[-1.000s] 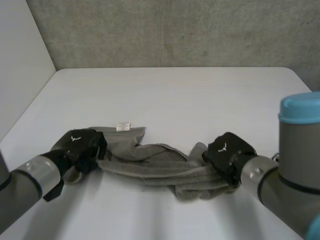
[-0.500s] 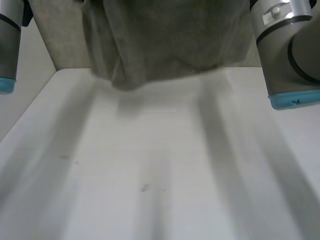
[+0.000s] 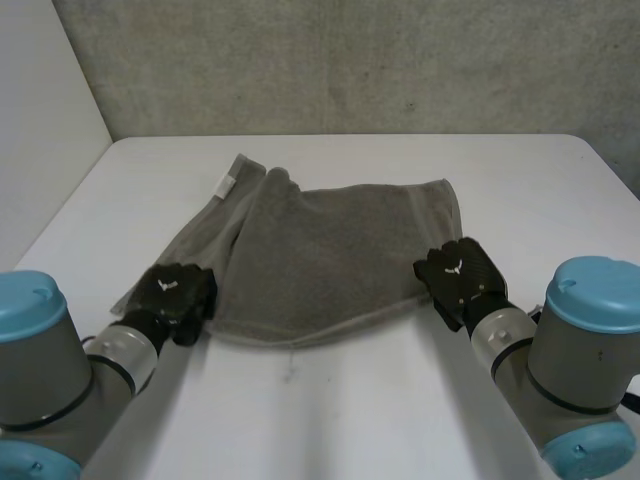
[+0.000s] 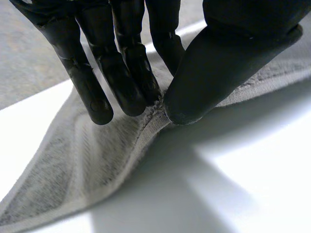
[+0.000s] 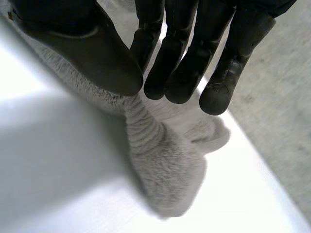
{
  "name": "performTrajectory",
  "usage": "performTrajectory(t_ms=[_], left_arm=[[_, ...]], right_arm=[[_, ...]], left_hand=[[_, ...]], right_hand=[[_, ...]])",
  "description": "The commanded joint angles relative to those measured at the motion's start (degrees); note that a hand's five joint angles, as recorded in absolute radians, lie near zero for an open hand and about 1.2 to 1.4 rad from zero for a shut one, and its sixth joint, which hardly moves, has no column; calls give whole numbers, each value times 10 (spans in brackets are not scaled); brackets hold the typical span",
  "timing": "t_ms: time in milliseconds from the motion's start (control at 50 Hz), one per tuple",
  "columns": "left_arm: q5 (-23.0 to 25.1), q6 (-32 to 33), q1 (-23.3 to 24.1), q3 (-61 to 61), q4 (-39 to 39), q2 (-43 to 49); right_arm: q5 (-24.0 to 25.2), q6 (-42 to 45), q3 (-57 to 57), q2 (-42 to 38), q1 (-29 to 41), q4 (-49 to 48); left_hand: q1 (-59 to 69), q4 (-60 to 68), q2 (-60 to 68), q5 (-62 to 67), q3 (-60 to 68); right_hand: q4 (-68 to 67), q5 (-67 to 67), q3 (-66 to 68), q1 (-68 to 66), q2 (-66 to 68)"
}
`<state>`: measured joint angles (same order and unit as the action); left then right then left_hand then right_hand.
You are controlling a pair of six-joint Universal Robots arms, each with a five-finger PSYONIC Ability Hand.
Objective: Fold the towel.
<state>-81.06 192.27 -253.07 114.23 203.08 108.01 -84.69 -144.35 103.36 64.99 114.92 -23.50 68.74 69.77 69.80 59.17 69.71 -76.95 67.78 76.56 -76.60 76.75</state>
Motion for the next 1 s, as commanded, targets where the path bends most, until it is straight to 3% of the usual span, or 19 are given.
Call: performTrajectory(t_ms=[20,40,60,80,100,120,160,360,460,560,660,840,1000], left_arm=[[-2,28,6,-7,0,-29],[-2,28,6,-7,0,-29],[-2,23,7,-5,1,-42],[-2,15,10,-4,1,-50],[-2,15,10,-4,1,-50],[-2,8,12,-2,0,-53],[-2,1,14,-1,0,-56],[-2,-9,26,17,1,-67],[-1,-9,22,14,1,-67],[-1,-10,19,12,0,-67],[0,-10,18,7,0,-68],[0,-13,18,-8,-1,-73],[0,-13,21,-13,-1,-75]], right_arm=[[3,-50,25,45,-20,2],[3,-50,25,45,-20,2],[4,-62,32,65,-25,3],[4,-62,32,66,-25,3],[4,-75,38,82,-29,2],[2,-87,40,94,-29,2],[2,-100,40,104,-32,2],[15,-141,17,151,-44,12],[38,-139,-15,149,-58,79],[76,-118,-64,96,-75,209],[80,-98,-62,82,-94,260],[80,-117,-36,70,-98,231],[84,-167,-5,16,-89,116]], left_hand=[[113,102,102,108,103],[113,102,102,108,103],[113,102,102,108,103],[113,102,102,108,103],[113,102,102,108,103],[113,102,102,108,103],[113,102,102,108,103],[113,102,102,108,103],[113,102,102,108,103],[113,102,102,108,103],[113,102,102,108,103],[113,102,102,108,103],[113,102,102,108,103]], right_hand=[[27,-36,-23,24,-25],[28,-36,-24,24,-26],[204,-213,-200,201,-202],[206,-214,-202,203,-204],[434,-443,-430,431,-432],[565,-573,-561,561,-563],[593,-601,-589,589,-591],[585,-593,-581,581,-583],[581,-590,-577,578,-579],[581,-590,-577,578,-579],[546,-554,-542,543,-544],[548,-556,-544,544,-546],[576,-584,-572,573,-574]])
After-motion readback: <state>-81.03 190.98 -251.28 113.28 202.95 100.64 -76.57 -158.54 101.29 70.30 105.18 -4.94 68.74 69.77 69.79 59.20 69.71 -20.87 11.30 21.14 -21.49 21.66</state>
